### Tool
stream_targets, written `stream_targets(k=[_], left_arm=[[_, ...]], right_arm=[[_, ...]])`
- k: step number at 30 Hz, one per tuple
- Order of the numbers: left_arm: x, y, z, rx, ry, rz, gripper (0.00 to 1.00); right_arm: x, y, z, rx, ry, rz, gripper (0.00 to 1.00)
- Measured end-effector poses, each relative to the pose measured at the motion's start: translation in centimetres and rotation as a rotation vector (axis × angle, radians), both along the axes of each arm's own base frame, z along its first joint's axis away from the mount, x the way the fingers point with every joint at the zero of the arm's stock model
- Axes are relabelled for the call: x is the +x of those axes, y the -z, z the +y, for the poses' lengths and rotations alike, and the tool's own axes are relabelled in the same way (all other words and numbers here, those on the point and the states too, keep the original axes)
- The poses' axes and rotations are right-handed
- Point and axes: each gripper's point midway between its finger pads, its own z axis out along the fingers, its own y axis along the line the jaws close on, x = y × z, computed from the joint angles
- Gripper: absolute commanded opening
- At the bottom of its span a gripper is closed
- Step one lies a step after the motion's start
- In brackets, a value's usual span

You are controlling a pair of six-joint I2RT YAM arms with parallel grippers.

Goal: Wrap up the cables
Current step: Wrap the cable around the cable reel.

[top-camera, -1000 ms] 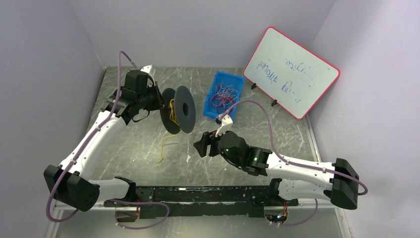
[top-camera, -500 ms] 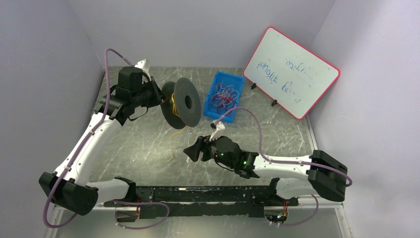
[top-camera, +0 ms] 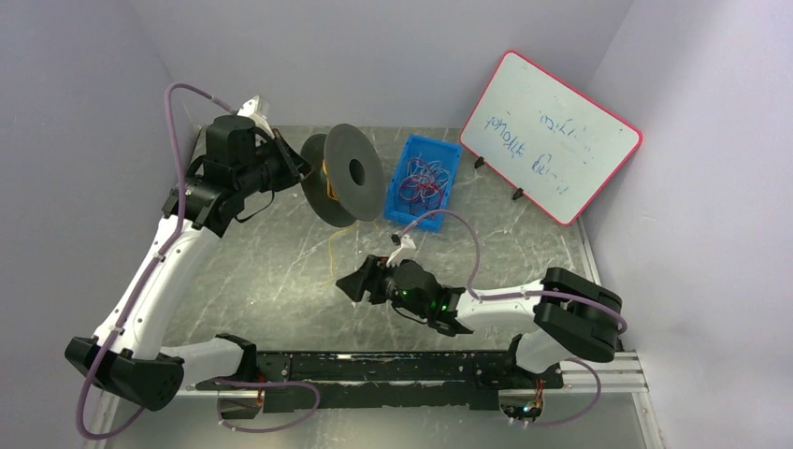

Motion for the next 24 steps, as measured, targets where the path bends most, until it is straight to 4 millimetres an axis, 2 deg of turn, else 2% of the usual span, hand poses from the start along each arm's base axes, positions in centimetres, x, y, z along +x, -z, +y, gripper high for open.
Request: stream_targets(k=[9, 15, 20, 24], left_arm=[[-1.1, -1.9, 0.3, -0.057, -0.014, -0.030, 0.07], [-1.4, -2.2, 0.1, -0.080, -0.010, -0.029, 0.07], [-1.7, -2.5, 0.0, -0.094, -0.005, -0.031, 0.07], [-2.0, -3.2, 0.0, -0.109, -0.004, -0.048, 0.07]], right_arm=[[0.6, 0.0, 2.6, 0.072, 0.009, 0.067, 0.59], [0.8, 0.5, 3.8, 0.096, 0.005, 0.098, 0.50], [0.8, 0.6, 4.1, 0.107, 0.002, 0.108, 0.20], [0.8, 0.4, 4.3, 0.122, 0.002, 0.112, 0.00]])
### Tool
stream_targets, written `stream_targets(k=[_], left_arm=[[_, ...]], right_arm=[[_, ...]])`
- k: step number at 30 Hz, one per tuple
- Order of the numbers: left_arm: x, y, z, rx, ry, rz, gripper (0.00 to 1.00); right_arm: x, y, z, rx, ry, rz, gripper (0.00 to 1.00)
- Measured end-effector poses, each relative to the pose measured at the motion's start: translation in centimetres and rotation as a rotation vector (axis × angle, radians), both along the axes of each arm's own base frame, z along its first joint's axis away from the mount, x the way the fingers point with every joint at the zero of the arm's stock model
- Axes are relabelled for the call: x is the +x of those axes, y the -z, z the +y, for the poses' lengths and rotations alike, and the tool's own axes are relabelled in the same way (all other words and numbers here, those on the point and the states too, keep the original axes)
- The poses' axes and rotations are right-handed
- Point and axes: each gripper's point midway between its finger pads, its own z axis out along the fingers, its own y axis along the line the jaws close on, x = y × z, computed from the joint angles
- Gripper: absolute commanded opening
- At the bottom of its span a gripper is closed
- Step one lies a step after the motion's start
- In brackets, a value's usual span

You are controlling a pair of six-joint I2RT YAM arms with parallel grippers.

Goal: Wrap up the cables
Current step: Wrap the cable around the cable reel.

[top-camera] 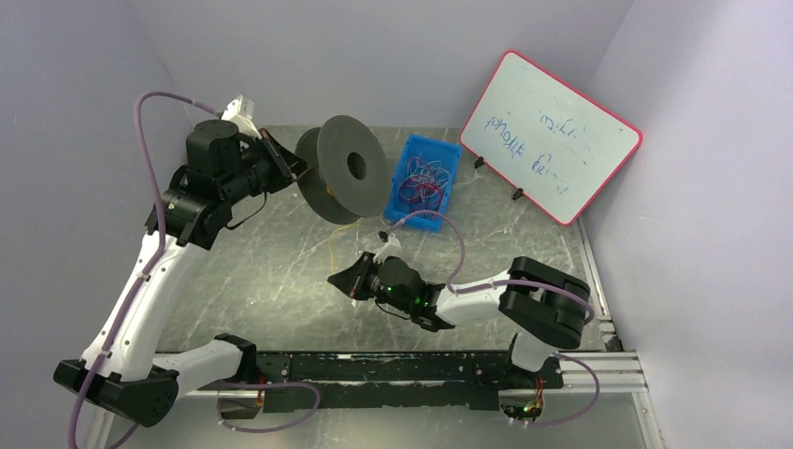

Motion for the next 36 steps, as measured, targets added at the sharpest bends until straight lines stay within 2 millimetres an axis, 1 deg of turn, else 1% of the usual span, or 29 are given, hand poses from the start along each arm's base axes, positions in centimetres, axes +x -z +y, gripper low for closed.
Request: stream_targets(k=[4, 7, 11, 17, 19, 23, 25, 27, 29, 31, 33, 36], left_arm=[[-0.4, -0.8, 0.1, -0.016, 0.000, -0.023, 0.07], [-0.7, -1.1, 0.1, -0.025, 0.002, -0.037, 0.07], [-1.3, -1.0, 0.3, -0.031, 0.004, -0.040, 0.07], [-1.9, -1.2, 0.2, -0.040, 0.023, -0.048, 0.07], [-2.2, -1.4, 0.0, -0.046, 0.038, -0.052, 0.07], [-3.0, -0.9, -0.5, -0.046, 0.087, -0.048, 0.07], [-3.3, -0.5, -0.7, -0.035, 0.115, -0.043, 0.07], [-3.6, 0.1, -0.9, -0.016, 0.141, -0.037, 0.07], [-3.9, 0.6, -1.0, 0.002, 0.164, -0.036, 0.07], [-4.4, 1.4, -1.0, 0.025, 0.193, -0.038, 0.07], [-4.9, 2.1, -1.0, 0.045, 0.222, -0.039, 0.07], [-5.6, 2.7, -1.2, 0.074, 0.274, -0.046, 0.07]], right_arm=[[0.1, 0.0, -0.1, 0.007, 0.003, 0.002, 0.00], [0.2, 0.4, -0.8, -0.004, 0.015, 0.006, 0.00], [0.8, 0.6, -2.6, -0.016, 0.054, 0.002, 0.00], [1.9, 0.0, -4.7, -0.023, 0.114, -0.015, 0.00], [3.0, 0.2, -6.1, -0.047, 0.149, -0.022, 0.00], [6.0, 0.5, -9.7, -0.116, 0.246, -0.057, 0.00], [7.3, -0.3, -11.7, -0.140, 0.300, -0.090, 0.00], [8.4, -1.5, -13.2, -0.154, 0.347, -0.128, 0.00], [9.3, -2.6, -14.8, -0.170, 0.392, -0.166, 0.00], [10.0, -3.3, -16.2, -0.191, 0.424, -0.196, 0.00], [10.8, -3.5, -17.7, -0.226, 0.460, -0.217, 0.00], [11.7, -3.3, -19.3, -0.279, 0.489, -0.237, 0.00]])
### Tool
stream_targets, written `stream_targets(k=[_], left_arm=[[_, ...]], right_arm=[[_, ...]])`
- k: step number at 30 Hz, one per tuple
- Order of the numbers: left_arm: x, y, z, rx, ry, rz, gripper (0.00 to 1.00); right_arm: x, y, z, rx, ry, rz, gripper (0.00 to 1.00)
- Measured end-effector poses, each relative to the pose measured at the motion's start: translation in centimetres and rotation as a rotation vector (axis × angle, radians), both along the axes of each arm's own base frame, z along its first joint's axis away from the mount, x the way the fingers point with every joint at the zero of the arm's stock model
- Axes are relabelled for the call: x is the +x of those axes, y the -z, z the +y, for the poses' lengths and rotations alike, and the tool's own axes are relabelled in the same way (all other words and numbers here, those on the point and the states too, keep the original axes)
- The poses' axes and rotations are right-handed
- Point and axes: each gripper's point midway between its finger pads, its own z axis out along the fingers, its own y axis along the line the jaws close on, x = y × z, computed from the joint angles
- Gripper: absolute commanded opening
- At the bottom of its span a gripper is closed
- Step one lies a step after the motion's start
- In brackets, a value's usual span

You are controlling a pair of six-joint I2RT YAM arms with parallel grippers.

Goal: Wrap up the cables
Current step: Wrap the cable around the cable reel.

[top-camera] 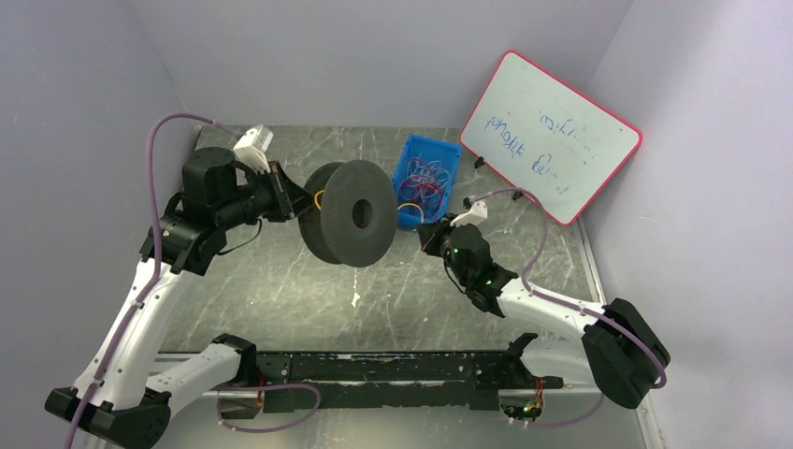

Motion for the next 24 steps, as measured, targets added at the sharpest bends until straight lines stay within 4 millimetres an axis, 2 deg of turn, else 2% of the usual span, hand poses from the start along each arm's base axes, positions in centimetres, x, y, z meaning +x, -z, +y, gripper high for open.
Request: stream_targets(k=[3, 6, 15, 24], left_arm=[[-0.4, 0.4, -0.2, 0.030, 0.048, -0.017, 0.07], [-0.8, 1.2, -0.2, 0.075, 0.094, -0.023, 0.07], [-0.5, 6.3, 0.3, 0.225, 0.160, 0.049, 0.07], [0.8, 9.6, 1.1, 0.319, 0.130, 0.124, 0.07]], right_arm=[[0.7, 0.2, -1.1, -0.061, 0.012, -0.002, 0.00], [1.4, -0.5, -1.6, -0.108, 0.007, -0.021, 0.00], [3.9, -7.6, -0.3, -0.204, -0.047, -0.172, 0.00], [4.4, -12.5, 3.0, -0.263, -0.218, -0.270, 0.00]])
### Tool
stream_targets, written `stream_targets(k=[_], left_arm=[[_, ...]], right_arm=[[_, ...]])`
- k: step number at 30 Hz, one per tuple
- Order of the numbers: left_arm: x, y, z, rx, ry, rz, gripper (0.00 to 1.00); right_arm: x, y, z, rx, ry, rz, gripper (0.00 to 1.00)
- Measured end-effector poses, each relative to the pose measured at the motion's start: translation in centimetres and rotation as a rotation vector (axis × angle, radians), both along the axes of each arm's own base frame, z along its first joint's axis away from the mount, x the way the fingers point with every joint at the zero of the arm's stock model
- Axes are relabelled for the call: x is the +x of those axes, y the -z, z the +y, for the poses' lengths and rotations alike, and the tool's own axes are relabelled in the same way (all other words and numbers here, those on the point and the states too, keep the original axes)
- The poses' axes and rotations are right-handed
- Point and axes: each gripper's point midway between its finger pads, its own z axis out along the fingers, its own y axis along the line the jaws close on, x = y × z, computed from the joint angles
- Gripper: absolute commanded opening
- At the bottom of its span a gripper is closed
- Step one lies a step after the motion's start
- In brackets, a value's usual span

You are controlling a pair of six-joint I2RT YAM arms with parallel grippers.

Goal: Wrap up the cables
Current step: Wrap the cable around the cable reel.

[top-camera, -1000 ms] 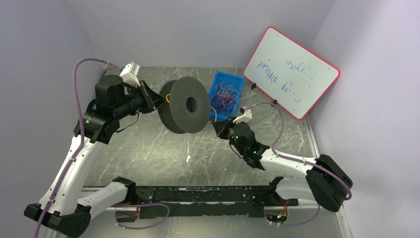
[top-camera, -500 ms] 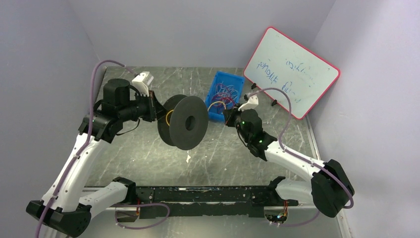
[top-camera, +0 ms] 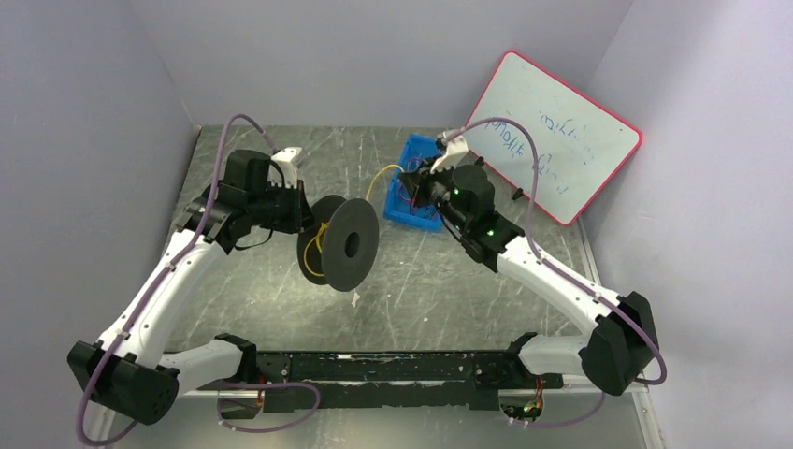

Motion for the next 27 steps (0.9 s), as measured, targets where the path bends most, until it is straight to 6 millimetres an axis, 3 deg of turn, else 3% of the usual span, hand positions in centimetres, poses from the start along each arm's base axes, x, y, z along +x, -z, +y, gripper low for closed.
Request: stream_targets(k=[4, 8, 18, 27], left_arm=[[0.6, 1.2, 0.1, 0.046, -0.022, 0.019, 0.07], [1.1, 2.4, 0.1, 0.100, -0.040, 0.037, 0.07], [2.8, 4.1, 0.9, 0.171, -0.145, 0.078, 0.07], [4.6, 2.8, 0.9, 0.151, -0.243, 0.067, 0.07]], right_arm=[[0.0, -2.5, 2.7, -0.022, -0.128, -0.021, 0.00], [-0.9, -3.3, 5.3, -0.057, -0.237, -0.012, 0.00], [-7.4, -2.3, 12.3, -0.155, -0.500, 0.055, 0.00], [-13.4, -0.2, 15.1, -0.187, -0.652, 0.127, 0.00]])
